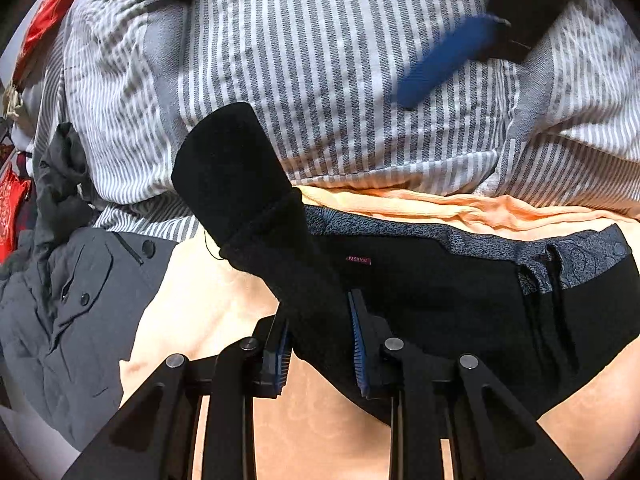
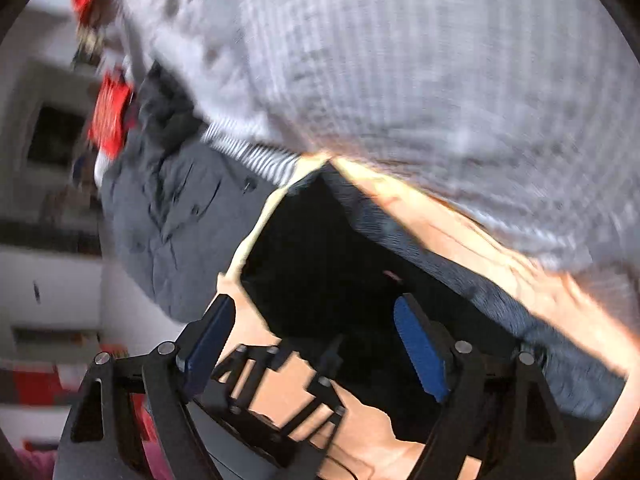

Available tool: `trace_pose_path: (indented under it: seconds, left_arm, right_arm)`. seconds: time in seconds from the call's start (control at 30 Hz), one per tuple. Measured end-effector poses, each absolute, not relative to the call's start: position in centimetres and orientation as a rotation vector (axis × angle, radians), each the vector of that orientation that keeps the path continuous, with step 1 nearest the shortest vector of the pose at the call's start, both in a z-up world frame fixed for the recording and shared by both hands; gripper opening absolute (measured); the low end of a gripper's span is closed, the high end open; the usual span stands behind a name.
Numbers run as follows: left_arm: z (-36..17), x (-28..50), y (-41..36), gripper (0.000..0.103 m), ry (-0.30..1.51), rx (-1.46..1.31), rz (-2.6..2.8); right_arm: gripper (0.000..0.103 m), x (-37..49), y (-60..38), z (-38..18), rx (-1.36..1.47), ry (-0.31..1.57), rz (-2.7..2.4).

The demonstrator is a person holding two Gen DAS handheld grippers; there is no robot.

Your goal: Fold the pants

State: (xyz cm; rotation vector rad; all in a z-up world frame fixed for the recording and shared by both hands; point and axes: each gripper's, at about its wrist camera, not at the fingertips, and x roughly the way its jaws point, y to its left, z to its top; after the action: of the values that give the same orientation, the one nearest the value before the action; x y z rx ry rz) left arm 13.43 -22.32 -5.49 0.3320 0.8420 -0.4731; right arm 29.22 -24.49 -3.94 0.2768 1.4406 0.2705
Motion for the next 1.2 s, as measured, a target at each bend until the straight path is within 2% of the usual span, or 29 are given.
trace_pose_path:
  seconds: [0.27, 0.33, 0.37, 0.43, 0.73, 1.03, 1.2]
  left_arm:
    - [-5.9, 13.5, -22.1, 0.027, 0.841, 0.328, -0.481]
    - [-5.9, 13.5, -21.9, 0.027, 0.845, 0.324, -0.481]
    - [-6.0, 13.5, -21.9, 0.027, 0.849, 0.320, -0.479]
    - [-6.0, 13.5, -21.7, 0.027, 0.848, 0.314, -0.485]
    - [-2.0, 10.4, -24.2, 0.027, 0.779, 0.329, -0.600]
    - [2.2, 5.0, -29.8, 0.027, 0.773, 0.335, -0.799]
    - [2.7, 1.1, -34.5, 0.027, 0.790, 0.382, -0.894]
  right_arm:
    - [0.085, 32.0, -19.8, -9.0, 0.097, 1.716, 0.360]
    - [0.054, 32.3, -19.3, -10.5, 0.066, 1.749, 0.342]
    - [0.030, 32.3, -19.1, -10.8, 0.074, 1.757, 0.346]
    - [0.022, 32.1, -19.5, -10.6, 0.081, 1.720, 0.329]
    - [0.020, 27.5, -26.1, -5.6, 0.308, 1.467, 0.319]
    - [0.020, 17.1, -36.5, -0.3, 0.587, 1.178, 0.276]
    - [0.020, 10.8, -42.5, 1.2, 0.669, 1.070, 0.200]
